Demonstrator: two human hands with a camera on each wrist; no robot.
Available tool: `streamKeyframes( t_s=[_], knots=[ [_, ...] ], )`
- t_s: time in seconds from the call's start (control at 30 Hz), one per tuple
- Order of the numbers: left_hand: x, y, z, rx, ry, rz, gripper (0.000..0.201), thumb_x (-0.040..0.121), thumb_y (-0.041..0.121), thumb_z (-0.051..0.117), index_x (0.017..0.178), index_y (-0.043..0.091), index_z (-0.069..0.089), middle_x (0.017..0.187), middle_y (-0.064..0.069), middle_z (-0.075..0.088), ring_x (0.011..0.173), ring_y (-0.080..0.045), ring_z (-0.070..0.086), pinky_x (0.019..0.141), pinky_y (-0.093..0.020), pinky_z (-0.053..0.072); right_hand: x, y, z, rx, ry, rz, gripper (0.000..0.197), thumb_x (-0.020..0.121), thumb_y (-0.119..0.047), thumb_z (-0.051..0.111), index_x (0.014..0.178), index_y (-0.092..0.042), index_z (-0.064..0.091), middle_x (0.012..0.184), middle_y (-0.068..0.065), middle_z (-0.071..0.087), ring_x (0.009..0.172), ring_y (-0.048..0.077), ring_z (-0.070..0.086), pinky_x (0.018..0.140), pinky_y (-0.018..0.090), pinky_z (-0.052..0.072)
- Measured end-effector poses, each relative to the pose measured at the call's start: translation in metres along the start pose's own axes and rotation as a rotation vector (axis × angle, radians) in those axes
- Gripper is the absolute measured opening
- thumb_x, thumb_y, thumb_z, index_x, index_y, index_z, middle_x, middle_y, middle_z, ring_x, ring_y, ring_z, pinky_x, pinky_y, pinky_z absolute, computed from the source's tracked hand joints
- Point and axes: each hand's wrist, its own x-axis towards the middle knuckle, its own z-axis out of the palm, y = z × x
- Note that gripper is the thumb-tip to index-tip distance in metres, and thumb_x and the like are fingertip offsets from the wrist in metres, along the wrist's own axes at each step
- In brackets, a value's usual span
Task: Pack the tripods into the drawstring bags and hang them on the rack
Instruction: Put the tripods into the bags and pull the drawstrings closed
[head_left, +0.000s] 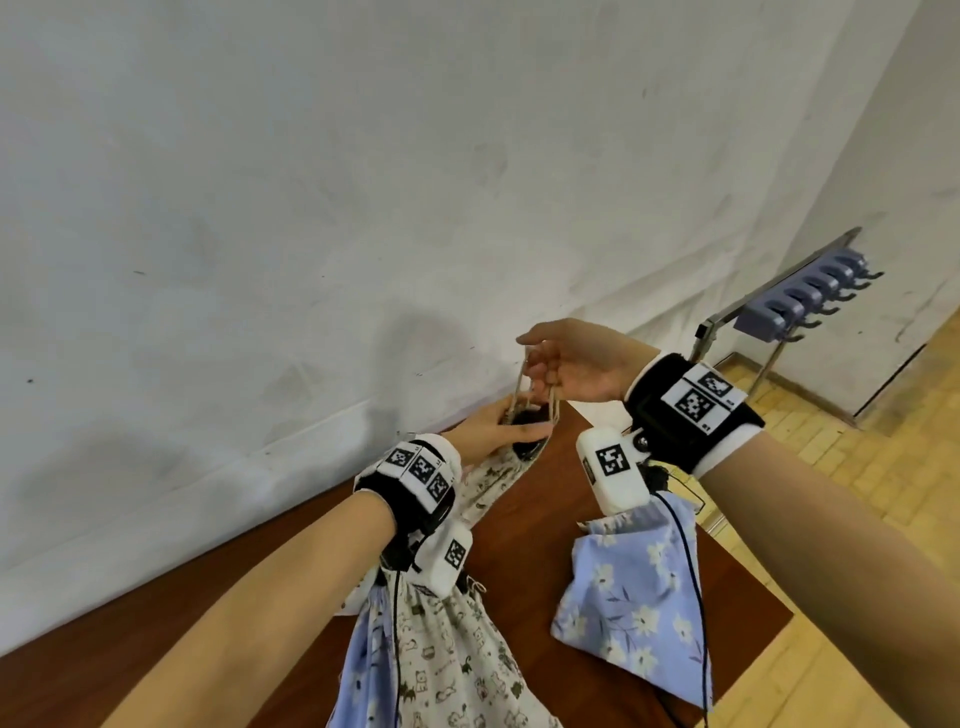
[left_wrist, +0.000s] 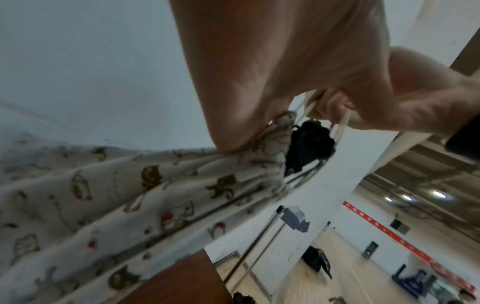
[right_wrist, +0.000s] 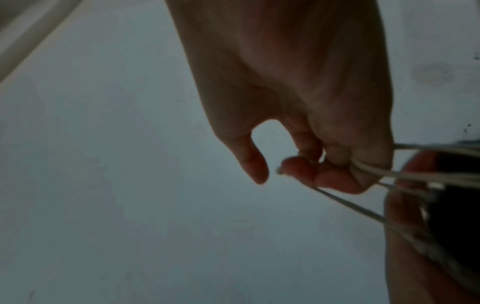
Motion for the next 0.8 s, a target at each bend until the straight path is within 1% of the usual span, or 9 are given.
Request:
streamKeyframes(
  t_s=[0.1, 0.2, 0.27, 0.33, 0.47, 0.53, 0.63, 0.7, 0.8],
  knots=[
    [0.011, -0.005, 0.003, 0.147, 0.093, 0.058, 0.094, 0.051, 0.05, 0.082, 0.132, 0.018, 0.046, 0.128, -0.004, 0.059, 0.119, -0.018, 0.055, 0.101, -0.035, 0.044, 0.005, -0.002, 0.012, 0.092, -0.058, -0.045, 0.027, 0.084, -0.017, 0.061, 0.062, -0.013, 0.046, 0.06, 0.001, 0.043, 0.056, 0.012, 0.032, 0.057, 0.025, 0.034],
    [0.025, -0.01, -0.002, 0.111, 0.337, -0.021, 0.077, 0.045, 0.054, 0.079, 0.109, 0.015, 0.064, 0.1, -0.004, 0.071, 0.097, -0.019, 0.067, 0.092, -0.039, 0.053, 0.01, -0.004, 0.023, 0.153, -0.152, -0.05, 0.029, 0.084, -0.018, 0.058, 0.062, -0.015, 0.04, 0.061, 0.0, 0.038, 0.049, 0.011, 0.027, 0.057, 0.024, 0.03],
    [0.035, -0.012, -0.006, 0.081, 0.367, -0.031, 0.06, 0.054, 0.043, 0.083, 0.106, 0.017, 0.067, 0.096, 0.001, 0.072, 0.093, -0.016, 0.067, 0.093, -0.04, 0.053, 0.013, -0.007, 0.017, 0.141, -0.147, -0.068, 0.024, 0.083, -0.02, 0.058, 0.064, -0.012, 0.045, 0.065, 0.003, 0.043, 0.05, 0.013, 0.034, 0.057, 0.024, 0.036],
    [0.044, -0.011, -0.006, 0.091, 0.374, -0.052, 0.05, 0.061, 0.032, 0.084, 0.105, 0.016, 0.066, 0.097, 0.0, 0.07, 0.094, -0.017, 0.065, 0.094, -0.038, 0.051, 0.015, -0.011, -0.003, 0.149, -0.132, -0.081, 0.015, 0.083, -0.02, 0.057, 0.08, -0.006, 0.056, 0.077, 0.007, 0.052, 0.061, 0.015, 0.047, 0.063, 0.025, 0.045],
    [0.072, -0.016, -0.004, 0.103, 0.374, -0.148, 0.031, 0.07, 0.03, 0.081, 0.092, 0.016, 0.064, 0.087, -0.001, 0.065, 0.083, -0.017, 0.061, 0.077, -0.027, 0.045, 0.029, -0.022, -0.064, 0.016, -0.07, -0.004, 0.048, 0.083, -0.028, 0.062, 0.119, 0.003, 0.058, 0.11, 0.015, 0.062, 0.098, 0.022, 0.056, 0.086, 0.032, 0.046],
    [0.093, -0.027, -0.005, 0.118, 0.347, -0.204, 0.026, 0.072, 0.032, 0.079, 0.083, 0.016, 0.061, 0.078, -0.002, 0.062, 0.073, -0.018, 0.059, 0.066, -0.025, 0.045, 0.042, -0.019, -0.091, -0.07, 0.018, 0.039, 0.035, 0.085, -0.03, 0.062, 0.111, -0.007, 0.06, 0.116, 0.014, 0.061, 0.103, 0.025, 0.056, 0.092, 0.039, 0.046],
    [0.123, -0.047, -0.016, 0.152, 0.356, -0.351, 0.031, 0.073, 0.036, 0.077, 0.087, 0.012, 0.062, 0.072, -0.001, 0.059, 0.059, -0.012, 0.052, 0.05, -0.022, 0.038, 0.067, 0.002, -0.132, -0.03, 0.156, 0.085, 0.02, 0.09, -0.025, 0.058, 0.105, -0.012, 0.059, 0.114, 0.014, 0.062, 0.097, 0.024, 0.058, 0.086, 0.041, 0.049],
    [0.144, -0.067, -0.023, 0.159, 0.344, -0.45, 0.037, 0.072, 0.039, 0.077, 0.094, 0.012, 0.063, 0.08, -0.003, 0.062, 0.066, -0.015, 0.055, 0.056, -0.022, 0.042, 0.083, 0.026, -0.158, 0.083, 0.182, 0.162, 0.02, 0.09, -0.02, 0.056, 0.106, -0.01, 0.061, 0.11, 0.014, 0.064, 0.09, 0.023, 0.059, 0.08, 0.038, 0.049],
    [0.171, -0.096, -0.031, 0.182, 0.295, -0.551, 0.048, 0.067, 0.046, 0.077, 0.101, 0.014, 0.065, 0.097, -0.005, 0.066, 0.088, -0.02, 0.06, 0.08, -0.029, 0.05, 0.1, 0.066, -0.191, 0.21, 0.221, 0.26, 0.022, 0.089, -0.013, 0.056, 0.11, -0.008, 0.061, 0.104, 0.012, 0.064, 0.082, 0.021, 0.059, 0.074, 0.034, 0.049]
  ],
)
